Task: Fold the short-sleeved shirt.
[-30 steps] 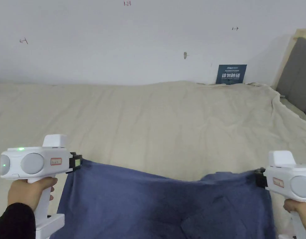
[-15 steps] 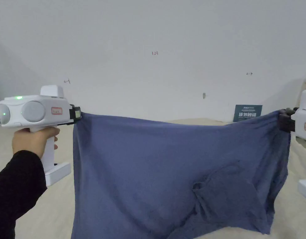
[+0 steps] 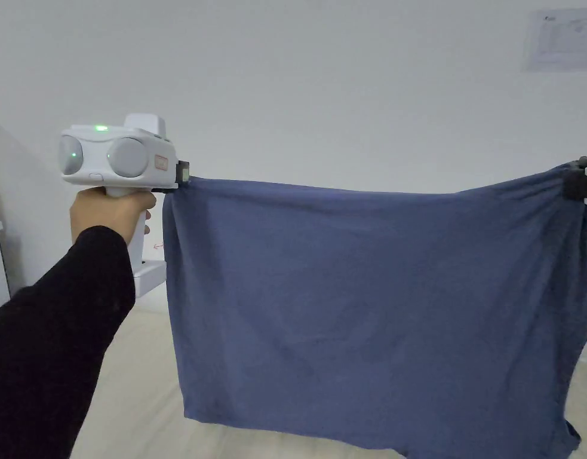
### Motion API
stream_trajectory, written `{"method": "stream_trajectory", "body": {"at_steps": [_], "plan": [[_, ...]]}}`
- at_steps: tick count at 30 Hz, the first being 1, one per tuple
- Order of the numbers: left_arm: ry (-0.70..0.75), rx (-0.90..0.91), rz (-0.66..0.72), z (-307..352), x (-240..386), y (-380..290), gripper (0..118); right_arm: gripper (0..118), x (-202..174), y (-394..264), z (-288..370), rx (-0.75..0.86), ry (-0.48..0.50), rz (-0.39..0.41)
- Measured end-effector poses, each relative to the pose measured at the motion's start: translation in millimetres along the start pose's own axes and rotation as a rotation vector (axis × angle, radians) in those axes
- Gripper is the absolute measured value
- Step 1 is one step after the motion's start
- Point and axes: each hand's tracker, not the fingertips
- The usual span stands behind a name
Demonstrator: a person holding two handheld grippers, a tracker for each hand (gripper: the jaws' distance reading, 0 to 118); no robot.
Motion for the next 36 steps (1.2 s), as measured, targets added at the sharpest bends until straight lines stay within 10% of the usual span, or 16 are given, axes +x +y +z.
{"method": "stream_trajectory", "body": {"at_steps": [9,24,36], "plan": [[0.007,0.001,-0.048,-50,21,-19,0,2,-4,-13,-43,0.028,-0.028,0.083],[-0.020,-0.266,-0.066,-132,58,-215,0,2,-15,-220,-84,-0.228,0.017,-0.048],[-0.059,-0.484,-0.076,-76,45,-383,0,2,-27,-374,20,-0.473,0.087,-0.180]]}}
